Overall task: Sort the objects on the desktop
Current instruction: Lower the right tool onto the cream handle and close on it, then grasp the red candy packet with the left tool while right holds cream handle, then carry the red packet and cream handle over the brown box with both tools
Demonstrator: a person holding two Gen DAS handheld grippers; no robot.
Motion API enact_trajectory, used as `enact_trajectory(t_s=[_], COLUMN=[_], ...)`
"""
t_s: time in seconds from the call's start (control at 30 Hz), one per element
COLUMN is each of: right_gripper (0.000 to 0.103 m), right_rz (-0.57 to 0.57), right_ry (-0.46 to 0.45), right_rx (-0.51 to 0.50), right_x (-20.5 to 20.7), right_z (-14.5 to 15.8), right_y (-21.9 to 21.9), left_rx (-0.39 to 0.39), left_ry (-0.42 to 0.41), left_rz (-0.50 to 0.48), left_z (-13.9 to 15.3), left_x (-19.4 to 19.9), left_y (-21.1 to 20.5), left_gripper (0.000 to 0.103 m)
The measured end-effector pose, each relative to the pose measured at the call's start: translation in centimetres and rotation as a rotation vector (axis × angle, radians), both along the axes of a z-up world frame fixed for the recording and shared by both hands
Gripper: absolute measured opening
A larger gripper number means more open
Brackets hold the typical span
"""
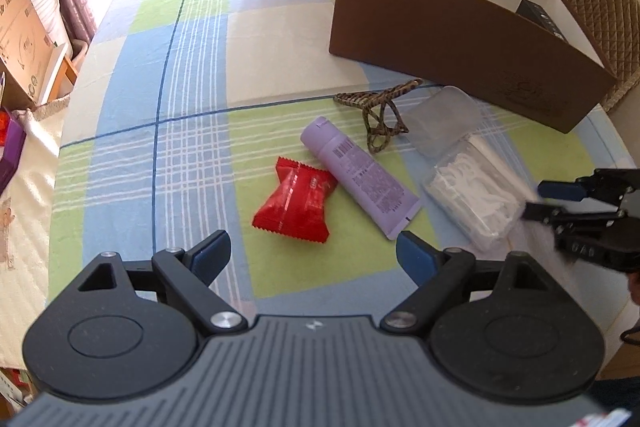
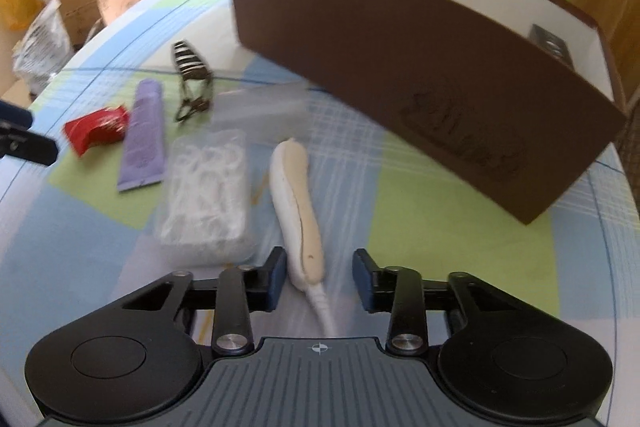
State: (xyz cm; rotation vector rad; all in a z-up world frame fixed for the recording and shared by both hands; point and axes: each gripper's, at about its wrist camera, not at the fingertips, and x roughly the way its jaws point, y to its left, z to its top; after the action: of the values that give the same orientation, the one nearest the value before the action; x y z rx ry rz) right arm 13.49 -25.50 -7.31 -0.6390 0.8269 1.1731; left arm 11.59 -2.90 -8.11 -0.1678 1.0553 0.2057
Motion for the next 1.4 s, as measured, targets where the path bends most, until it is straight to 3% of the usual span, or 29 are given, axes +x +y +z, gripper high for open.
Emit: enact_trajectory(t_s=[0.17,0.37,0.6,0.73,0.83,1.03,1.23,1.3,1.37,1.4], right_gripper=[0.028,0.028,0.028,0.029,0.033,0.037,0.037,0.032,0.018,0.017], right_rz=[-0.085,-0.110,-0.106,-0.091,-0.072,-0.002,0.059,0.070,0.078,0.080], right_ry=[-0.006,-0.004,-0.004,-0.003,-0.007,-0.021,-0.048,-0.048,-0.027,-0.023], right_rx=[0.000,-0.008,-0.005,-0.004,-0.004,-0.001,-0.020,-0.029,-0.040,-0.050], right_x=[2.4,3.8,3.9,4.1,4.3,4.3,4.4,4.4,4.3,4.1], right_z=[0.2,0.5,0.4,0.3,0.1,-0.3,-0.7,-0.7,-0.7,-0.7], right_y=[-0.3,-0.7,-0.8,-0.8,-0.5,0.8,1.8,1.8,1.8,1.8], left_rx=[0.035,0.056,0.069,0.044,0.034,0.018,-0.006,-0.015,-0.028,-0.034], left_ry=[-0.009,0.001,0.047,0.056,0.050,0.049,0.058,0.059,0.058,0.057], left_rz=[-0.023,-0.075,-0.132,-0.130,-0.115,0.004,0.038,0.042,0.041,0.039], left_z=[-0.3,-1.5,-3.7,-4.4,-4.6,-4.5,-4.4,-4.3,-4.2,-4.2], left_x=[0.8,2.6,4.6,4.9,4.6,3.0,1.3,0.8,0.4,0.2], left_y=[0.4,0.8,1.2,1.4,1.6,3.1,3.7,3.5,3.1,2.9], left_gripper=[0.086,0.077,0.057,0.035,0.030,0.029,0.029,0.029,0.029,0.029])
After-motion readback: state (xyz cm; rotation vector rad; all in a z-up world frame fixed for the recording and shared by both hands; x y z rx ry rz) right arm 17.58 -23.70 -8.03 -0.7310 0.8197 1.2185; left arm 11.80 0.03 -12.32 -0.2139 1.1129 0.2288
